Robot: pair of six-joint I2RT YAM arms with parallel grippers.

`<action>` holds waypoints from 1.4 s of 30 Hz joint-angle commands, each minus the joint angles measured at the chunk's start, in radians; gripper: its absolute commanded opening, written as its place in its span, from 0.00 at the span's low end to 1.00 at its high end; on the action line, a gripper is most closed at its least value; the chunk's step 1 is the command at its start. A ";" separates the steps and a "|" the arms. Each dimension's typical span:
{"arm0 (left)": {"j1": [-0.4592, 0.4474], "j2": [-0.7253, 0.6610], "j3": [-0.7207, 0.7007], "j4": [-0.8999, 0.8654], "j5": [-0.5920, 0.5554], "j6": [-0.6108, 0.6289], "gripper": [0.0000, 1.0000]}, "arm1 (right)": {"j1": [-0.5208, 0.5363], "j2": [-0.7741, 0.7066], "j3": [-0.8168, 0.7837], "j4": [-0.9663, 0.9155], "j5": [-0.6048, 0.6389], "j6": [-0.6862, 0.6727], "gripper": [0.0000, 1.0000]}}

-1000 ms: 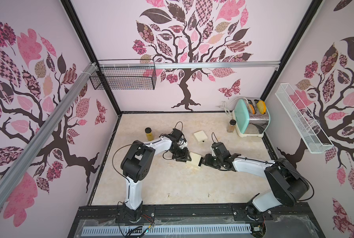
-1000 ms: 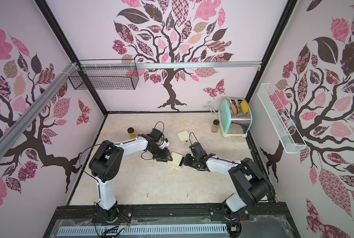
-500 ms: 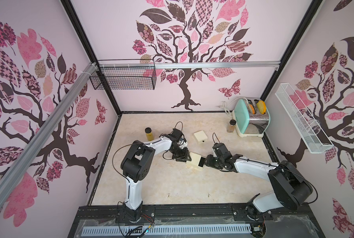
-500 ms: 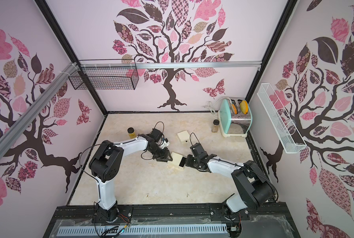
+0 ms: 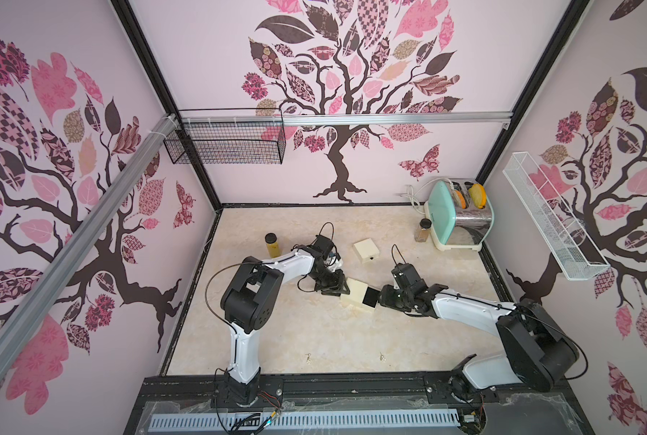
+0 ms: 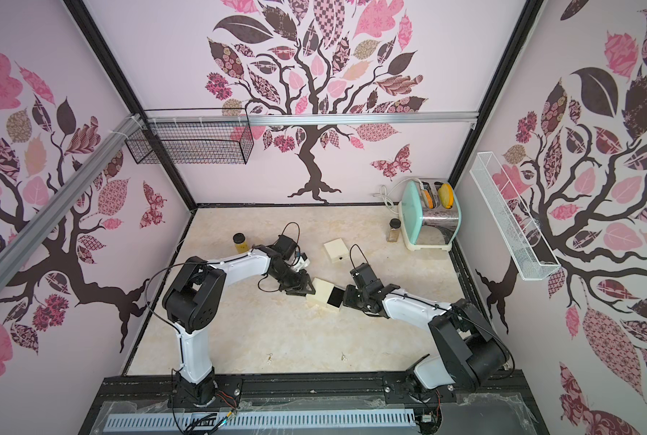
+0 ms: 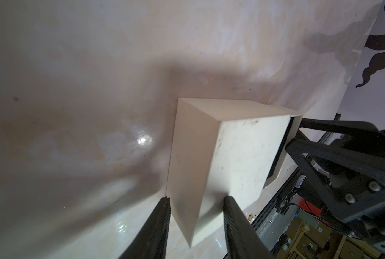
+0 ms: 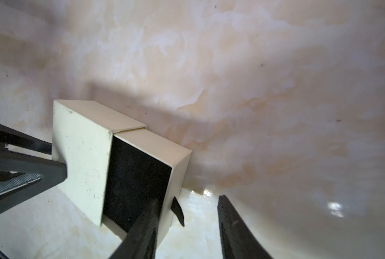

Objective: Place the earrings into the drawer-style jewelry box
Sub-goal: Open the drawer in the jewelry box.

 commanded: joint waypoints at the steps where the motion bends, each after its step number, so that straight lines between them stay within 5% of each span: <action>1: -0.003 0.083 -0.050 -0.017 -0.167 -0.003 0.41 | -0.014 -0.008 -0.015 -0.084 0.049 -0.020 0.44; 42: -0.002 0.074 -0.052 -0.011 -0.168 -0.006 0.41 | -0.022 -0.056 -0.041 -0.110 0.057 -0.026 0.43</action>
